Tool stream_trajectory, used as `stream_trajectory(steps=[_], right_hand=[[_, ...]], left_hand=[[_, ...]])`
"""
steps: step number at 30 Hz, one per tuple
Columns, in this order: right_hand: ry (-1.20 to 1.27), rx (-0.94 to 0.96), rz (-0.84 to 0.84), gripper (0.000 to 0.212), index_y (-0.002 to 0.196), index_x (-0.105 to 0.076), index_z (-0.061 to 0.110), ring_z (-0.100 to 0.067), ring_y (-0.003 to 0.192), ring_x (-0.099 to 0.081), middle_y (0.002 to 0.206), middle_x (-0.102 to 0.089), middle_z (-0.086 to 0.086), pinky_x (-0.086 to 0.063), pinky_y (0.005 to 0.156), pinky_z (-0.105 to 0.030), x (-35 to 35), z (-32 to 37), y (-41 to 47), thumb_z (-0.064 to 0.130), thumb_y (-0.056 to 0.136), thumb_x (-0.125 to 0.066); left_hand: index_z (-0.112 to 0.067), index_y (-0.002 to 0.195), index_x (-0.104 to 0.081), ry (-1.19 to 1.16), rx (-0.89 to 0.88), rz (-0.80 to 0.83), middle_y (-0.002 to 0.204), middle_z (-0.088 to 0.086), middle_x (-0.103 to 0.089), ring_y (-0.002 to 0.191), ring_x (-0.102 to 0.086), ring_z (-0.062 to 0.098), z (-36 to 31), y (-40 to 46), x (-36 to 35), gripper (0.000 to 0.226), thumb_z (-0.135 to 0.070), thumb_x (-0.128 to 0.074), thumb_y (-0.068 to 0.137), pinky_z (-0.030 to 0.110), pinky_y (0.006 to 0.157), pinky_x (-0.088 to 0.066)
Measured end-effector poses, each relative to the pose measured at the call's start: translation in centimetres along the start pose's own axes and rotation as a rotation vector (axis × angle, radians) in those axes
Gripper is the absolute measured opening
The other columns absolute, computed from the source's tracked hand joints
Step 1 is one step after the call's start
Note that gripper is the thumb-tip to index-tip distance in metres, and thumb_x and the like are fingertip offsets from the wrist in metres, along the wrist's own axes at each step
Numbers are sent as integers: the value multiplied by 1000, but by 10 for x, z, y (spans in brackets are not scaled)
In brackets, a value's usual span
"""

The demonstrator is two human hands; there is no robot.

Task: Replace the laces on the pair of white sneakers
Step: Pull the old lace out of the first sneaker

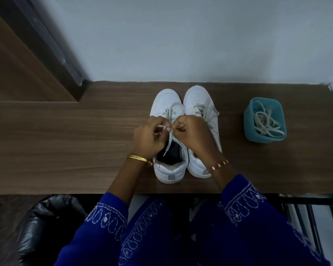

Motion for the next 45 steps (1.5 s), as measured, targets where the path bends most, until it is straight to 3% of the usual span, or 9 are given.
stream_trajectory(steps=[2,5,12,15,23,26,32,38,45], right_hand=[[7,-5,-5,7,80,-69,6,-18,71,-64,75,-70,-8,-48,68,-28,0,2,-2,10,79,-64],[8,26,-24,8,75,-65,5,-16,63,-59,69,-66,-7,-44,61,-26,-1,6,-7,12,78,-64],[27,50,-17,5,78,-65,3,-17,67,-61,73,-67,-7,-42,60,-21,4,1,-27,5,79,-61],[17,45,-24,6,79,-66,4,-17,69,-62,74,-68,-7,-39,57,-14,5,0,-32,5,80,-60],[-87,125,58,13,96,-65,7,-24,79,-64,85,-69,-10,-48,70,-30,2,7,-30,8,86,-56],[-146,150,29,11,91,-63,6,-24,76,-62,82,-67,-10,-42,65,-27,0,9,-30,10,88,-53],[-76,114,-84,9,88,-60,-1,-29,71,-62,74,-65,-15,-44,65,-31,4,3,-35,6,86,-54],[-186,177,67,20,109,-53,6,-17,67,-51,71,-54,-2,-36,63,-26,2,13,-32,13,90,-52],[-126,111,3,12,95,-57,0,-28,83,-61,88,-67,-15,-39,67,-28,2,7,-30,4,90,-47]], left_hand=[[-15,84,-62,29,1,0,85,-6,-63,73,-64,10,-3,-2,-1,8,-20,-57,79,19,61,-46],[-14,83,-60,58,6,19,85,-5,-62,73,-62,12,-3,-2,-2,8,-17,-55,78,10,59,-36],[-12,82,-58,110,-54,87,81,0,-60,66,-57,14,-13,-16,-6,33,-38,-38,79,10,56,-28],[-10,83,-58,116,-27,97,82,0,-59,65,-51,13,-14,-20,-9,35,-39,-37,80,20,53,-27],[-11,81,-55,79,70,121,73,-10,-49,65,-44,11,-16,-23,-9,17,-23,-43,77,20,54,-22],[-10,82,-55,55,108,118,70,-12,-45,64,-42,11,-16,-26,-7,21,-24,-42,76,10,54,-26],[-12,84,-55,-1,208,107,72,-7,-52,61,-45,10,-13,-32,-6,11,-17,-46,87,19,54,-26],[-17,76,-54,-296,335,76,66,-6,-57,56,-50,9,-5,-39,-10,13,-30,-53,78,23,57,-39],[-21,67,-51,-395,364,79,73,-8,-55,70,-52,8,3,-33,-11,28,0,-56,86,25,70,-42]])
Point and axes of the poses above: each hand's wrist, its own y-axis towards the middle knuckle, its own x-axis out of the back of the hand, z = x × y, the point moved 7 cm from there along y, towards the middle knuckle
